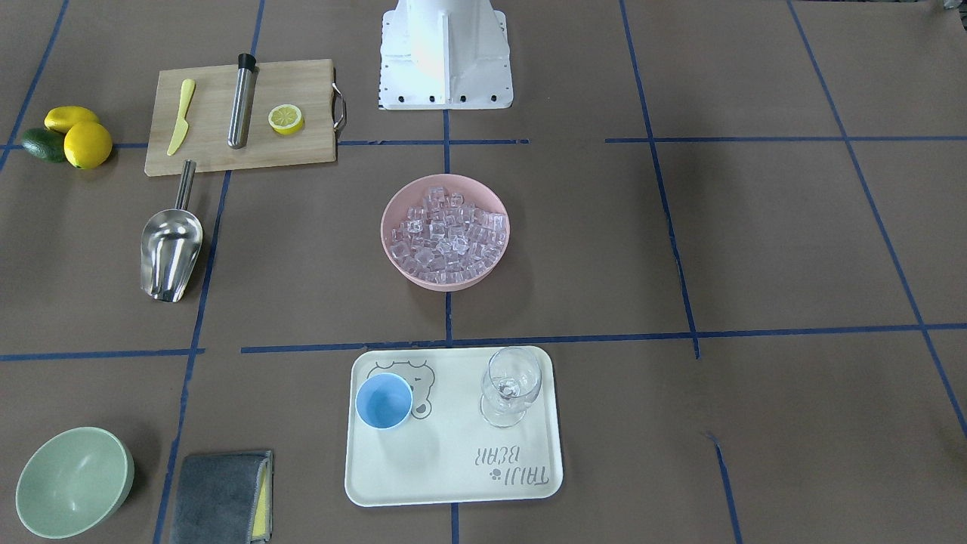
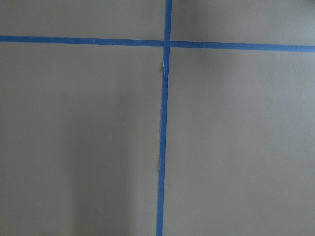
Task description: Put ice in cup with scoop
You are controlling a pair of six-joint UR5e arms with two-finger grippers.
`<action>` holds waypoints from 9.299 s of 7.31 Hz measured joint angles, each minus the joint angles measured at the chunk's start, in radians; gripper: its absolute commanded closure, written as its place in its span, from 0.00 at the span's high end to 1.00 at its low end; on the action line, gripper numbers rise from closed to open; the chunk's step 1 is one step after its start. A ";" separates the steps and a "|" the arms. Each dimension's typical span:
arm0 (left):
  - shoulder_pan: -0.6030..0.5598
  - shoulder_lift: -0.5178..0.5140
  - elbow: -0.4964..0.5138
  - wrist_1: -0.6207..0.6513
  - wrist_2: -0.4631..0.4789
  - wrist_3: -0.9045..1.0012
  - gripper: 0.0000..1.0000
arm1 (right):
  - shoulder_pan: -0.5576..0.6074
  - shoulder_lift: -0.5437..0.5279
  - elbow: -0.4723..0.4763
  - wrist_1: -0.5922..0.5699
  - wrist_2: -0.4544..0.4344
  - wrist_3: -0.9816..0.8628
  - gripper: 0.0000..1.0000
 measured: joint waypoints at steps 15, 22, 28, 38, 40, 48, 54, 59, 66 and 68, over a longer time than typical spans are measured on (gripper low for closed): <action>0.165 -0.066 0.065 -0.649 -0.155 -0.007 1.00 | -0.136 0.154 -0.017 0.022 0.014 0.045 1.00; 0.655 -0.251 0.110 -0.948 -0.134 -0.008 1.00 | -0.380 0.259 -0.008 0.157 -0.001 0.435 1.00; 0.992 -0.403 0.269 -1.182 0.179 -0.072 1.00 | -0.477 0.242 0.114 0.167 -0.056 0.686 1.00; 1.065 -0.516 0.354 -1.216 0.267 -0.164 1.00 | -0.771 0.097 0.239 0.261 -0.244 1.003 1.00; 1.064 -0.516 0.354 -1.219 0.267 -0.164 1.00 | -0.906 0.083 0.227 0.313 -0.355 1.141 1.00; 1.062 -0.517 0.353 -1.225 0.267 -0.164 1.00 | -1.021 0.150 0.116 0.326 -0.416 1.164 0.00; 1.061 -0.516 0.353 -1.226 0.267 -0.166 1.00 | -1.029 0.148 0.200 0.316 -0.416 1.103 0.00; 1.062 -0.517 0.353 -1.226 0.267 -0.166 1.00 | -0.916 0.221 0.254 0.200 -0.408 0.324 0.00; 1.062 -0.517 0.353 -1.226 0.267 -0.166 1.00 | -0.948 0.954 0.288 -0.936 -0.413 0.111 0.00; 1.062 -0.517 0.353 -1.226 0.267 -0.166 1.00 | -1.010 1.082 0.200 -1.073 -0.462 0.113 0.00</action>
